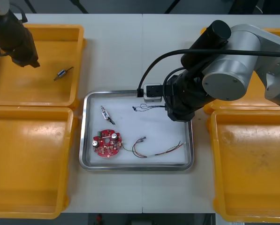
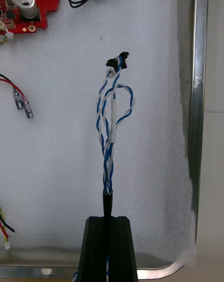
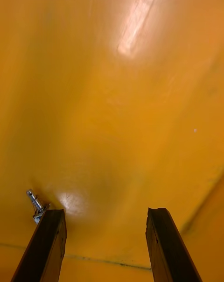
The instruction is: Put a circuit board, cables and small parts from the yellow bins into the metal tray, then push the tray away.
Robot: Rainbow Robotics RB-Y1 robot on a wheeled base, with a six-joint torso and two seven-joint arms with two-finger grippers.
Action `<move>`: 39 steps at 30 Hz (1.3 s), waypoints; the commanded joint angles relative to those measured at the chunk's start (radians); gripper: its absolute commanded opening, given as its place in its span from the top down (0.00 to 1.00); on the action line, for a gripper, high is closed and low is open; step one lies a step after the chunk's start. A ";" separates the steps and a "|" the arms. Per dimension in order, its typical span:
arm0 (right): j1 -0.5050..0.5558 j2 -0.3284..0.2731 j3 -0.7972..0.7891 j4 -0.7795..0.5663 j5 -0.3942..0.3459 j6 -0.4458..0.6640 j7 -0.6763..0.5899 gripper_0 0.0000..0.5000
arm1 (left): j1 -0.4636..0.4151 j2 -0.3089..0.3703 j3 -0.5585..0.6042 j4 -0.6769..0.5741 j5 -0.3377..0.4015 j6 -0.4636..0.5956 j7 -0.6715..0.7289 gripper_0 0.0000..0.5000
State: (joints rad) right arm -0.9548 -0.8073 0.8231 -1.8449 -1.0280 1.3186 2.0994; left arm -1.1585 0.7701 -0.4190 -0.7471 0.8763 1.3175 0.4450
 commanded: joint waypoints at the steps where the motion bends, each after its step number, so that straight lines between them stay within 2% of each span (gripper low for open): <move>1: -0.050 0.036 0.027 0.062 0.008 -0.036 0.113 1.00 | -0.059 -0.060 0.006 0.026 0.026 -0.026 0.066 0.00; 7: -0.053 0.082 0.047 0.145 0.009 -0.073 0.168 1.00 | -0.061 -0.098 -0.096 0.034 0.079 -0.050 0.075 0.00; 16: -0.053 0.105 0.090 0.168 0.051 -0.121 0.148 1.00 | -0.059 -0.132 -0.113 0.078 0.079 -0.083 0.075 0.00; 21: -0.051 0.102 0.093 0.168 0.043 -0.119 0.142 0.88 | -0.059 -0.144 -0.113 0.095 0.090 -0.106 0.077 0.00; 22: -0.051 0.102 0.093 0.168 0.043 -0.119 0.142 0.88 | -0.059 -0.144 -0.113 0.095 0.090 -0.106 0.077 0.00; 23: -0.051 0.100 0.093 0.168 0.042 -0.119 0.140 0.78 | -0.058 -0.147 -0.113 0.095 0.092 -0.109 0.078 0.00; 26: -0.051 0.099 0.091 0.167 0.040 -0.119 0.133 0.32 | -0.059 -0.149 -0.113 0.095 0.093 -0.110 0.078 0.00; 27: -0.051 0.099 0.091 0.168 0.039 -0.119 0.131 0.12 | -0.058 -0.149 -0.113 0.095 0.093 -0.112 0.077 0.00; 28: -0.051 0.097 0.093 0.168 0.035 -0.119 0.125 0.00 | -0.058 -0.149 -0.115 0.097 0.092 -0.112 0.075 0.00; 32: -0.051 0.094 0.090 0.167 0.025 -0.119 0.108 0.00 | -0.059 -0.150 -0.145 0.101 0.093 -0.119 0.061 0.02; 33: -0.051 0.092 0.085 0.165 0.023 -0.119 0.103 0.00 | -0.059 -0.149 -0.159 0.103 0.095 -0.124 0.058 0.32; 34: -0.051 0.092 0.085 0.165 0.023 -0.119 0.103 0.00 | -0.059 -0.149 -0.159 0.103 0.095 -0.124 0.058 0.32; 35: -0.053 0.083 0.076 0.154 0.019 -0.116 0.096 0.00 | -0.059 -0.150 -0.173 0.103 0.096 -0.129 0.058 0.87; 36: -0.051 0.079 0.064 0.145 0.016 -0.105 0.090 0.00 | -0.059 -0.150 -0.175 0.104 0.098 -0.129 0.057 1.00; 39: -0.051 0.065 0.013 0.112 0.009 -0.038 0.076 0.00 | -0.058 -0.150 -0.175 0.111 0.101 -0.130 0.053 1.00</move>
State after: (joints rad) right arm -0.9690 -0.7195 0.9019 -1.6806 -1.0032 1.2303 2.2081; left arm -1.1625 0.6323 -0.5716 -0.6461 0.9658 1.1975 0.4551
